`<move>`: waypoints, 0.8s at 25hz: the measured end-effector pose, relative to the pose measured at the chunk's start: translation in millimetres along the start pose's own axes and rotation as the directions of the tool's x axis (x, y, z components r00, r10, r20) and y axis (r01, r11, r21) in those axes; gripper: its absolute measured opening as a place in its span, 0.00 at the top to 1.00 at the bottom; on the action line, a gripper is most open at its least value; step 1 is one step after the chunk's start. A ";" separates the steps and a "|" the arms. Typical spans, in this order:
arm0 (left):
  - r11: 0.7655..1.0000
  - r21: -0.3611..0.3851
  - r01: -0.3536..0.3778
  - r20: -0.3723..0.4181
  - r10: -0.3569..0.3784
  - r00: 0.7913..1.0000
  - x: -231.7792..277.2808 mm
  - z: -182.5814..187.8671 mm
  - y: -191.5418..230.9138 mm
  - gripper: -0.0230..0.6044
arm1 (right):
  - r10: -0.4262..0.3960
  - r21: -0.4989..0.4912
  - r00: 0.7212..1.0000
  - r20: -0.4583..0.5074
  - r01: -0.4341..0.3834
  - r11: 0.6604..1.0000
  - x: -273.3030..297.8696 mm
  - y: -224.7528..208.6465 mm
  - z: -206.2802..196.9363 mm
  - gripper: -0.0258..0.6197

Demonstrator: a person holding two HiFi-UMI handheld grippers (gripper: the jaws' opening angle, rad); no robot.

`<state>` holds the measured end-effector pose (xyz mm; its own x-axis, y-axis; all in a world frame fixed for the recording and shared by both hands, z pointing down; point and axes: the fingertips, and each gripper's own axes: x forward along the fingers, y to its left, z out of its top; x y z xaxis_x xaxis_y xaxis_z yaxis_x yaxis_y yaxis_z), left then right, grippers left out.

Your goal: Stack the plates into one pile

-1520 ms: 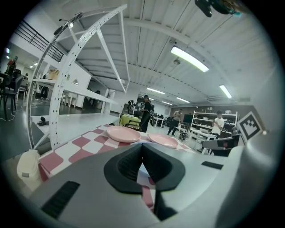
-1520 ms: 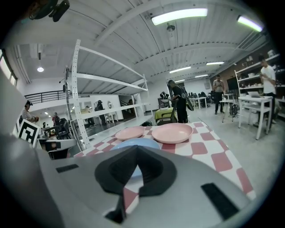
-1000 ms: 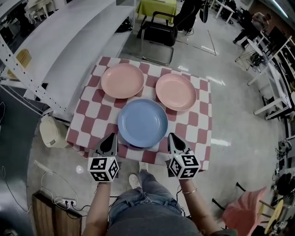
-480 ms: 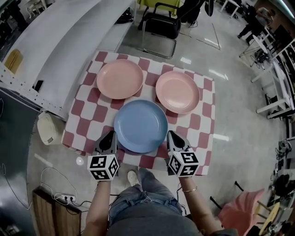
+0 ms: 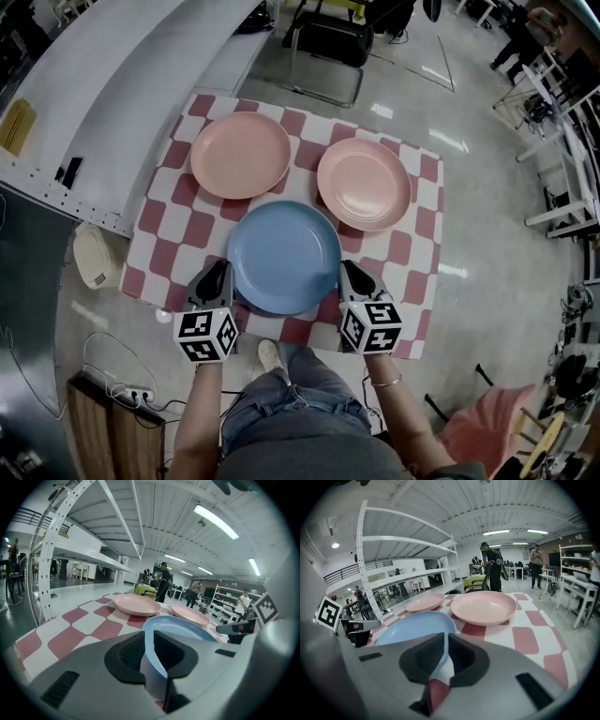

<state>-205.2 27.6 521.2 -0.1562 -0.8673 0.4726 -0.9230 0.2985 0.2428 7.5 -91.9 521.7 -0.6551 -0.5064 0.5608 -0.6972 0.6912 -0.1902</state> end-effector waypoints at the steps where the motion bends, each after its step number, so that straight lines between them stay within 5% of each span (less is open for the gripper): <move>1: 1.000 -0.001 -0.003 -0.004 0.003 1.000 2.0 -0.5 0.7 0.85 | 0.003 0.000 1.000 -0.008 -0.003 1.000 2.3 -0.8 -0.3 0.92; 10: 0.999 -0.041 -0.021 -0.059 0.019 0.998 14.9 -9.2 5.0 0.79 | 0.014 0.036 0.996 -0.092 -0.011 0.999 14.9 -9.9 -9.6 0.72; 20: 0.996 -0.085 -0.033 -0.135 0.021 0.991 30.7 -25.2 6.4 0.77 | 0.035 0.046 0.983 -0.179 -0.027 0.999 29.4 -12.3 -29.6 0.71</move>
<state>-207.0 12.9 558.6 -0.1268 -0.7989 0.5879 -0.8841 0.3598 0.2983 5.5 -100.0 564.4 -0.6159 -0.3814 0.6893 -0.6920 0.6802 -0.2420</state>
